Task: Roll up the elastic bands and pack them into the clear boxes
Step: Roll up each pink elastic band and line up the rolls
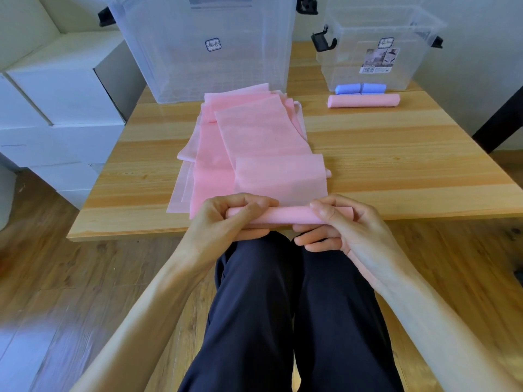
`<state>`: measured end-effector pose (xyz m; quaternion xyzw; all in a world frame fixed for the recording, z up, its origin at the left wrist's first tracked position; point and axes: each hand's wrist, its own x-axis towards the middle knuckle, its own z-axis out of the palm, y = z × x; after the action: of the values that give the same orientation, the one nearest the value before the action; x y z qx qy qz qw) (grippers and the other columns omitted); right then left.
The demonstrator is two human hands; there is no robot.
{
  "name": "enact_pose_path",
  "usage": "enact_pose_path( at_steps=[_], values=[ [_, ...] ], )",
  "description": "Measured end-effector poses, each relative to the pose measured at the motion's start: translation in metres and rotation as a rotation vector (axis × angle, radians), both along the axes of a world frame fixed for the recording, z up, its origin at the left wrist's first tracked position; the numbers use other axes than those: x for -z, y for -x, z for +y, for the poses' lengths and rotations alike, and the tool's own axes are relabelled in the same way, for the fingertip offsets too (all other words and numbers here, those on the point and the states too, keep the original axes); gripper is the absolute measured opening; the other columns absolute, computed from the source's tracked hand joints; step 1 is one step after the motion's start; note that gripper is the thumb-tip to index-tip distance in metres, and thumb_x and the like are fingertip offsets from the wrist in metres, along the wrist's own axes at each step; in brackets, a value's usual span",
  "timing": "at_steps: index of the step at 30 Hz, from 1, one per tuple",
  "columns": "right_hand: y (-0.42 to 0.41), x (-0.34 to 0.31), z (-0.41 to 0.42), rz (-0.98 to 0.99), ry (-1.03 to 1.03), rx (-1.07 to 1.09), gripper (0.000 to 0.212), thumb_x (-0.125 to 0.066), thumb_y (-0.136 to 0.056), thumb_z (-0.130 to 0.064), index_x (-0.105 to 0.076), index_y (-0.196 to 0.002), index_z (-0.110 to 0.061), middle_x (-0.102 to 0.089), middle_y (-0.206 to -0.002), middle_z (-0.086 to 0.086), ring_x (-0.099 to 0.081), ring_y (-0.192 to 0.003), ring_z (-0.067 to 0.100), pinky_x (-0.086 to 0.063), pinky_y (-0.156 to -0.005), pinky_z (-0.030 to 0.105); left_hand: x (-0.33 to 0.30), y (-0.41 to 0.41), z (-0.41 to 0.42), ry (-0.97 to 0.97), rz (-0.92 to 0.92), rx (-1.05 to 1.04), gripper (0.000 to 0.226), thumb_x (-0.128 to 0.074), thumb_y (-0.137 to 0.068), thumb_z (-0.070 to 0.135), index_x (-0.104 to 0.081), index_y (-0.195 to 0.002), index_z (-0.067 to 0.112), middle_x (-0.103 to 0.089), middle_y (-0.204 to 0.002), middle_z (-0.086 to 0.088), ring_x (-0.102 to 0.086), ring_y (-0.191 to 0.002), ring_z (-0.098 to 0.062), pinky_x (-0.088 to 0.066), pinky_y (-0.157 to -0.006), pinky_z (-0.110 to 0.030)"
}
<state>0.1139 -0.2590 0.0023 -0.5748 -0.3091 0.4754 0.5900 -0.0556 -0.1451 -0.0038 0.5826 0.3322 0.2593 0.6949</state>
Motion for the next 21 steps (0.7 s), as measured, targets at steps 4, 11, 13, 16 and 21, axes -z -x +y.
enact_pose_path(
  at_steps=[4,11,13,16,21],
  values=[
    [0.0002,0.0013,0.0006,0.016,0.016,-0.003,0.037,-0.063,-0.084,-0.033,-0.065,-0.101,0.000,-0.075,-0.087,0.021,-0.075,-0.079,0.033,-0.062,-0.066,0.031,0.0014,-0.0006,-0.0010,0.046,-0.061,-0.002,0.028,-0.066,-0.079,0.028,-0.076,-0.099,0.011,-0.077,-0.103,-0.006,-0.073,-0.099,-0.020,-0.058,-0.084,-0.023],
    [0.0001,0.0007,-0.0004,0.011,-0.003,-0.017,0.036,-0.071,-0.077,-0.024,-0.065,-0.106,-0.003,-0.075,-0.094,0.016,-0.075,-0.084,0.031,-0.062,-0.068,0.031,0.0026,-0.0028,0.0012,0.027,-0.109,-0.006,0.026,-0.064,-0.083,0.022,-0.071,-0.098,0.002,-0.076,-0.099,-0.005,-0.072,-0.102,-0.024,-0.057,-0.082,-0.022],
    [-0.0005,0.0018,-0.0003,0.000,-0.016,0.001,0.031,-0.075,-0.074,-0.015,-0.065,-0.101,-0.002,-0.075,-0.092,0.015,-0.075,-0.083,0.031,-0.061,-0.067,0.028,0.0019,-0.0032,0.0013,0.014,-0.104,-0.006,0.026,-0.063,-0.084,0.023,-0.070,-0.099,0.002,-0.075,-0.096,-0.003,-0.072,-0.100,-0.022,-0.058,-0.082,-0.023],
    [-0.0009,0.0046,0.0006,-0.009,-0.022,0.025,0.018,-0.073,-0.079,-0.005,-0.066,-0.095,-0.003,-0.075,-0.085,0.014,-0.075,-0.081,0.030,-0.060,-0.067,0.027,0.0006,-0.0027,0.0012,0.020,-0.086,0.012,0.027,-0.063,-0.084,0.023,-0.071,-0.103,0.005,-0.075,-0.100,-0.003,-0.072,-0.101,-0.023,-0.058,-0.084,-0.025],
    [-0.0012,0.0049,0.0010,0.028,-0.054,0.006,0.023,-0.073,-0.076,-0.011,-0.064,-0.096,-0.005,-0.074,-0.088,0.014,-0.075,-0.088,0.031,-0.060,-0.074,0.030,-0.0041,-0.0005,0.0033,0.106,-0.064,0.074,0.030,-0.062,-0.082,0.024,-0.074,-0.109,0.018,-0.073,-0.117,0.002,-0.070,-0.107,-0.015,-0.058,-0.080,-0.021]
  ],
)
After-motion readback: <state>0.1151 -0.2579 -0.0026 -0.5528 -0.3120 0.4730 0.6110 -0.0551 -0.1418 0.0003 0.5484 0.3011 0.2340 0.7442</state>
